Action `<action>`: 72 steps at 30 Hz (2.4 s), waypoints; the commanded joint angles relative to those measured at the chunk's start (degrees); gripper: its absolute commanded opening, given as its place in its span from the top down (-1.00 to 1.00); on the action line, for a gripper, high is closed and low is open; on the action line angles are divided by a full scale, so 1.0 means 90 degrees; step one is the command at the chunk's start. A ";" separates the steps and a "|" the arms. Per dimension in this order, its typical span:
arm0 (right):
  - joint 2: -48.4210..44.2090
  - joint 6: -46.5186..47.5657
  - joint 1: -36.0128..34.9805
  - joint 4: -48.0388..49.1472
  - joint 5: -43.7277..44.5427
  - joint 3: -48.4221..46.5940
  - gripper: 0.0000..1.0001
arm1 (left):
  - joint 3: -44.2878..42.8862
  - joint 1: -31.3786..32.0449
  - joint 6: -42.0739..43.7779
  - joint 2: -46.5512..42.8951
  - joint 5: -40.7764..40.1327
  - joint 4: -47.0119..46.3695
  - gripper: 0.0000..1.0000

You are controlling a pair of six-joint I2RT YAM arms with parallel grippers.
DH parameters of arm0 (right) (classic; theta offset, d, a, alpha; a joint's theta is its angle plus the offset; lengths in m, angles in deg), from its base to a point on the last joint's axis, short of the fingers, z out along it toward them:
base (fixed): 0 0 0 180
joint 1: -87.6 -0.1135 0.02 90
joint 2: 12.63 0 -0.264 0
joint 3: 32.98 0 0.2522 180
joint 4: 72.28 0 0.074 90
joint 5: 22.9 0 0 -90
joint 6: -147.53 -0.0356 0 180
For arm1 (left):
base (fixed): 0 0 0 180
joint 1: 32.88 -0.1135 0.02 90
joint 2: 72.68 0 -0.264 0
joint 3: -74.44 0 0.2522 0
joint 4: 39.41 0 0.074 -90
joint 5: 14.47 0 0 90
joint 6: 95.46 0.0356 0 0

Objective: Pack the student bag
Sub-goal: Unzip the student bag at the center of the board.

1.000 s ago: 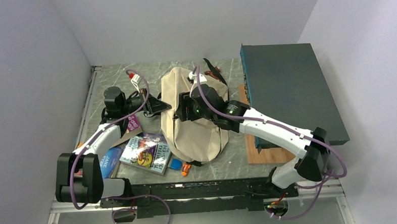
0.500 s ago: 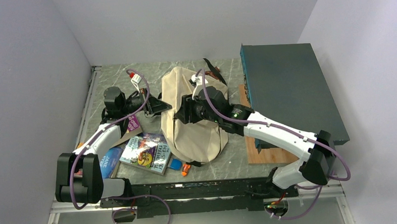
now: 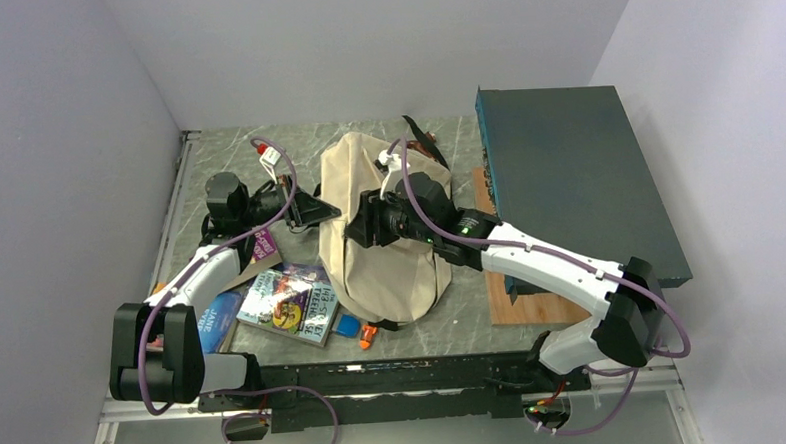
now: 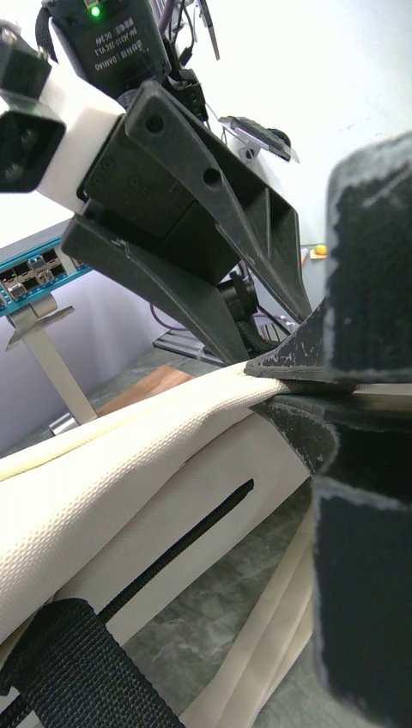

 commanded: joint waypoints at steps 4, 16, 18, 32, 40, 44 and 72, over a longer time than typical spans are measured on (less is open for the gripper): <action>-0.0260 0.0007 0.0050 0.0155 0.0076 0.0179 0.11 | -0.0084 0.0036 -0.0092 -0.0045 0.0296 -0.0615 1.00; -0.0627 0.0232 0.0053 0.0789 -0.0589 0.0476 1.00 | -0.0120 0.0038 0.0060 -0.0004 0.0186 -0.0316 1.00; -0.0629 0.0307 0.0048 0.0794 -0.0769 0.0450 1.00 | -0.0140 0.0039 0.0071 0.0039 0.0133 -0.0246 1.00; -0.0348 0.0809 -0.0125 0.0045 -0.0671 0.0223 1.00 | -0.0153 0.0029 -0.0399 0.0425 0.0112 -0.0686 1.00; -0.0155 0.0737 -0.0113 0.0327 -0.0975 0.0229 0.40 | -0.0142 0.0029 -0.0107 0.0218 0.0183 -0.0376 1.00; -0.0086 0.0717 -0.0115 0.0319 -0.0979 0.0207 0.38 | -0.0123 0.0029 -0.0173 0.0194 0.0223 -0.0477 1.00; 0.0053 0.1871 -0.1905 -0.1337 0.1070 -0.0182 1.00 | -0.1814 -0.0058 0.1133 0.1305 -0.0816 0.3048 1.00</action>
